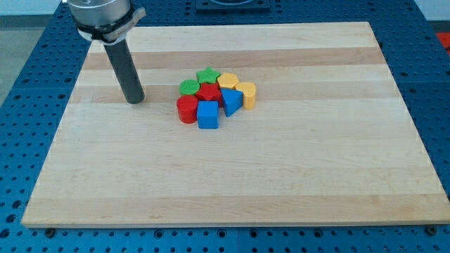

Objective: Push the red star along with the yellow hexagon a bit right

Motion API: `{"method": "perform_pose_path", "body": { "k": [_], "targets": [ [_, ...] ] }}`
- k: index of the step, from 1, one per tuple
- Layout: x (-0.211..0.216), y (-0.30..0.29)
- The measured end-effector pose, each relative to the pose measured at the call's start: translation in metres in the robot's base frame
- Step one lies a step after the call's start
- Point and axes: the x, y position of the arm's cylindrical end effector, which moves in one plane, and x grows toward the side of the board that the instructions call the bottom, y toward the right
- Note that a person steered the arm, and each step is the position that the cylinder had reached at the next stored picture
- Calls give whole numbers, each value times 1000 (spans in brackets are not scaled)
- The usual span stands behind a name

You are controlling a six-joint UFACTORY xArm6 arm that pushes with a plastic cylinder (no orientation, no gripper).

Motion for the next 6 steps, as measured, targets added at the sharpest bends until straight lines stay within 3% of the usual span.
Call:
{"method": "perform_pose_path", "body": {
  "k": [6],
  "targets": [
    [-6, 131]
  ]
}}
